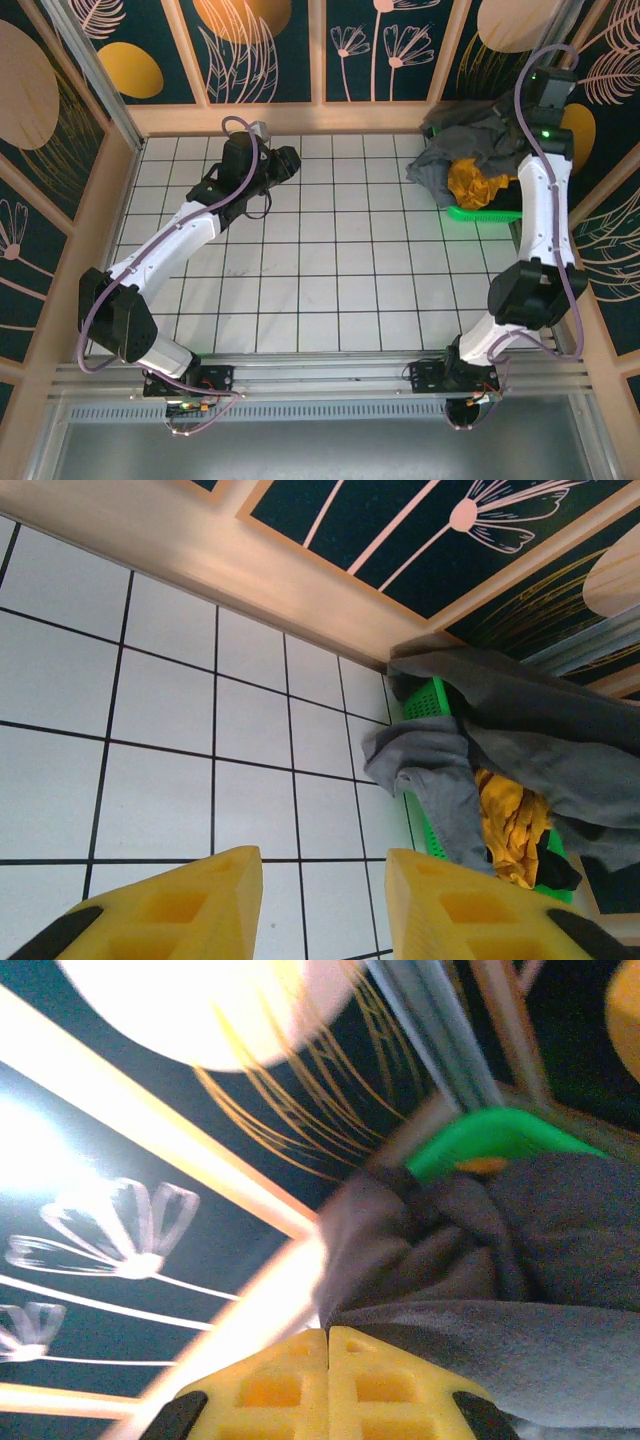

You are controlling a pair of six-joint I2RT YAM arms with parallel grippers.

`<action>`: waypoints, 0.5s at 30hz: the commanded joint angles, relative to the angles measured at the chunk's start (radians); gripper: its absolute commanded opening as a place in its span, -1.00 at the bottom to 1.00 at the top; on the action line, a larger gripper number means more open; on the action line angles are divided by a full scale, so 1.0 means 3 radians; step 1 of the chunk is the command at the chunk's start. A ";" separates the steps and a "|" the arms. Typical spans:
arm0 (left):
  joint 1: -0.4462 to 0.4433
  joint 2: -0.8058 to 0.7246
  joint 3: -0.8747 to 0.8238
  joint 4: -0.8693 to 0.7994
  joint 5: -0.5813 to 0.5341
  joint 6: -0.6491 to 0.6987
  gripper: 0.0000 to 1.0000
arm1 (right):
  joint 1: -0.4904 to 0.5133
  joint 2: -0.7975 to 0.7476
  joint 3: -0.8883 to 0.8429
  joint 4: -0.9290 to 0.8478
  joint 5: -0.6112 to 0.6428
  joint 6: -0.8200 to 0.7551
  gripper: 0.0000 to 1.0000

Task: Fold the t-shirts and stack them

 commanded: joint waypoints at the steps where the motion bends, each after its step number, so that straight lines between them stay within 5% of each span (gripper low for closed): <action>1: -0.0008 -0.0038 0.0036 -0.0002 0.0004 0.0072 -0.25 | 0.0033 -0.0152 0.0150 0.0591 -0.0322 0.0037 -1.00; 8: -0.0008 -0.0104 0.0025 -0.0139 -0.0218 0.0095 -0.27 | 0.0410 -0.0236 0.0695 0.1283 -0.0823 -0.0088 -1.00; 15: -0.0008 -0.0336 0.0032 -0.0591 -0.1053 0.0015 -0.25 | 0.1498 -0.0066 0.1165 0.1164 -0.0512 -0.0437 -1.00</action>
